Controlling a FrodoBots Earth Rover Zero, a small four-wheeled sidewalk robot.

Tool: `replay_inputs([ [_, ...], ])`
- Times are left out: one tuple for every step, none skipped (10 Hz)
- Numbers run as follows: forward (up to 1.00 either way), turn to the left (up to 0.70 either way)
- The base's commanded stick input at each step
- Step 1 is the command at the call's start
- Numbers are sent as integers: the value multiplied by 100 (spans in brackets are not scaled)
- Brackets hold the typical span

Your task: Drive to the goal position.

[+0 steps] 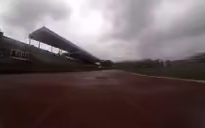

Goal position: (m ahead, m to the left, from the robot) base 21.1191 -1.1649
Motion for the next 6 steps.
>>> replay_inputs([
  [50,0],
  [50,0],
  [50,0],
  [50,0],
  [50,0],
  [50,0],
])
